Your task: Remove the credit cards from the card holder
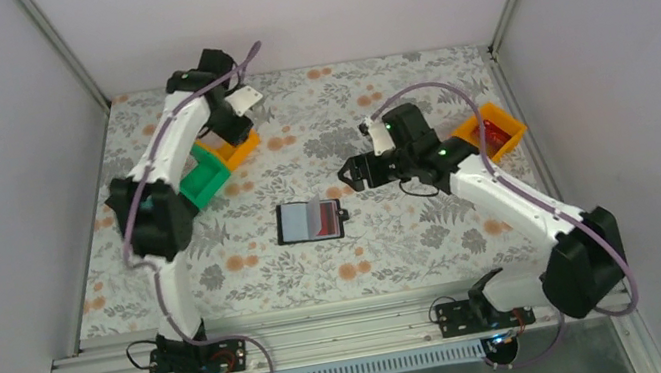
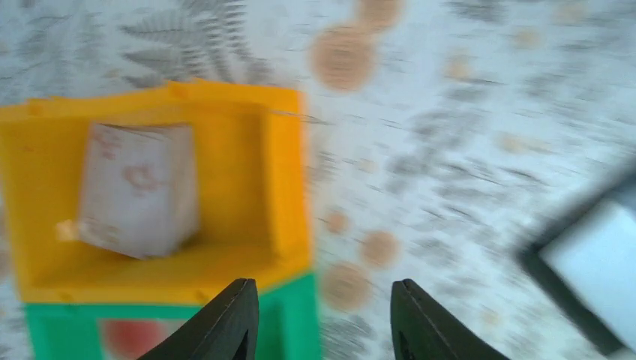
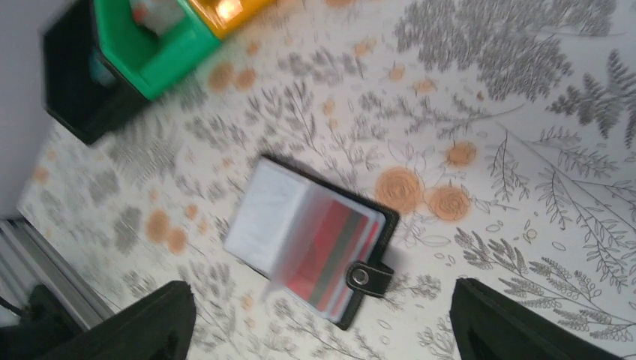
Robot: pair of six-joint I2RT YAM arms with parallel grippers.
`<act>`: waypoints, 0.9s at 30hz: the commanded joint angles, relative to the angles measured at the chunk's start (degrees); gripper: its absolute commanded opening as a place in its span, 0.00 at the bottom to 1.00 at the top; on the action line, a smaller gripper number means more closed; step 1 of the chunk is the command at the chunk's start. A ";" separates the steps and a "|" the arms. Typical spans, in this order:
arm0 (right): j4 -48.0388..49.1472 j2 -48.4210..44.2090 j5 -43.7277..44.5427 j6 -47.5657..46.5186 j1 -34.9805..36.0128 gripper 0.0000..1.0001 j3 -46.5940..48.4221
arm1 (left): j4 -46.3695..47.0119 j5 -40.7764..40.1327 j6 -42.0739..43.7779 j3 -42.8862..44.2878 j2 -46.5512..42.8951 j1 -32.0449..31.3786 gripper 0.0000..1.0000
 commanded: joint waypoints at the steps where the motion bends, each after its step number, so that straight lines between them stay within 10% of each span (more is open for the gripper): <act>1: 2.87 5.80 -3.59 3.94 0.11 0.80 -4.05 | 12.04 20.49 -6.19 -24.27 -18.98 -0.60 0.48; 10: 5.82 17.14 -1.34 8.78 6.90 0.56 -4.24 | 30.71 37.43 -16.13 -64.28 -36.76 -0.95 0.67; 18: 3.19 26.16 3.20 12.08 11.23 0.39 2.70 | 41.02 46.93 -27.29 -72.44 -34.45 -0.10 0.68; 27: 0.35 33.52 2.19 11.88 13.29 0.33 9.91 | 49.06 50.09 -31.84 -78.93 -34.28 2.00 1.00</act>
